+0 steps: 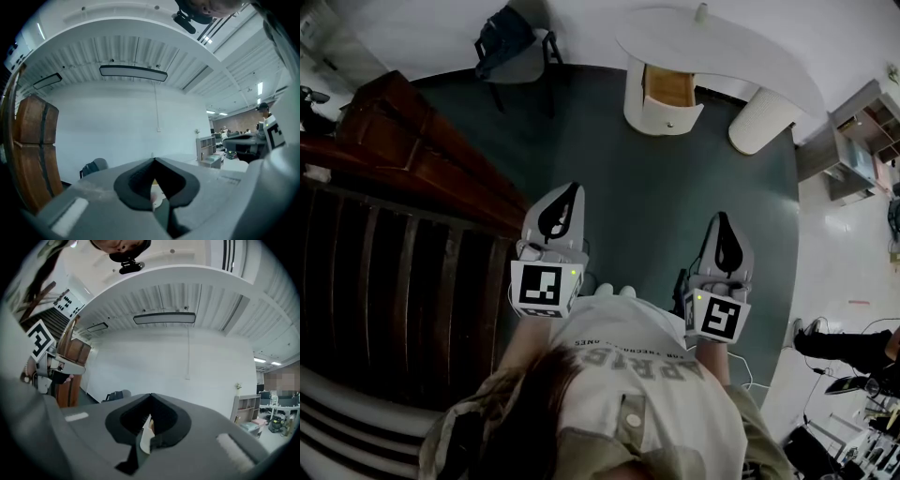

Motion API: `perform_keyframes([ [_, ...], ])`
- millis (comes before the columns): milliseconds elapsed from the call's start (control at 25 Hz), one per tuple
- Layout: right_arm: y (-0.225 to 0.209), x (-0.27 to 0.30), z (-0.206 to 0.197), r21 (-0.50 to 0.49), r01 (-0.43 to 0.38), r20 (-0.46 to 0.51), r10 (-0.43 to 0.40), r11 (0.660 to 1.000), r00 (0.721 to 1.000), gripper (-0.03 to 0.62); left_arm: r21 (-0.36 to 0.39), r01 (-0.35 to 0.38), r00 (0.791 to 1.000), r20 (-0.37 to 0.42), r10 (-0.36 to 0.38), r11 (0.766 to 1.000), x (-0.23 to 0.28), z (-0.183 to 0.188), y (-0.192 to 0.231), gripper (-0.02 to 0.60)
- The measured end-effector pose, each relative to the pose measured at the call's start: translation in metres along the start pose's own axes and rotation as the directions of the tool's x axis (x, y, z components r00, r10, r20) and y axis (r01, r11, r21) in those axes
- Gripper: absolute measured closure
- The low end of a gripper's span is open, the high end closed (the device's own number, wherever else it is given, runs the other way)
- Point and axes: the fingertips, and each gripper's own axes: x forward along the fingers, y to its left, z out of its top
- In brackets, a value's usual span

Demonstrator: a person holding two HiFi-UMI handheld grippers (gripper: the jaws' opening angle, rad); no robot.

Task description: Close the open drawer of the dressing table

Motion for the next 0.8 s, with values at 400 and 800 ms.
perform_keyframes([
  [400, -0.009, -0.006, -0.001, 0.046, 0.006, 0.003, -0.006, 0.999, 1.0, 0.592, 0.0, -0.001, 1.0, -0.003, 0.001, 1.0, -0.002, 0.001, -0.007, 0.575],
  [800, -0.026, -0.013, 0.001, 0.135, -0.006, 0.044, 0.0, 0.991, 0.999, 0.278, -0.043, 0.03, 0.999, 0.046, -0.028, 0.999, 0.002, 0.014, -0.02, 0.285],
])
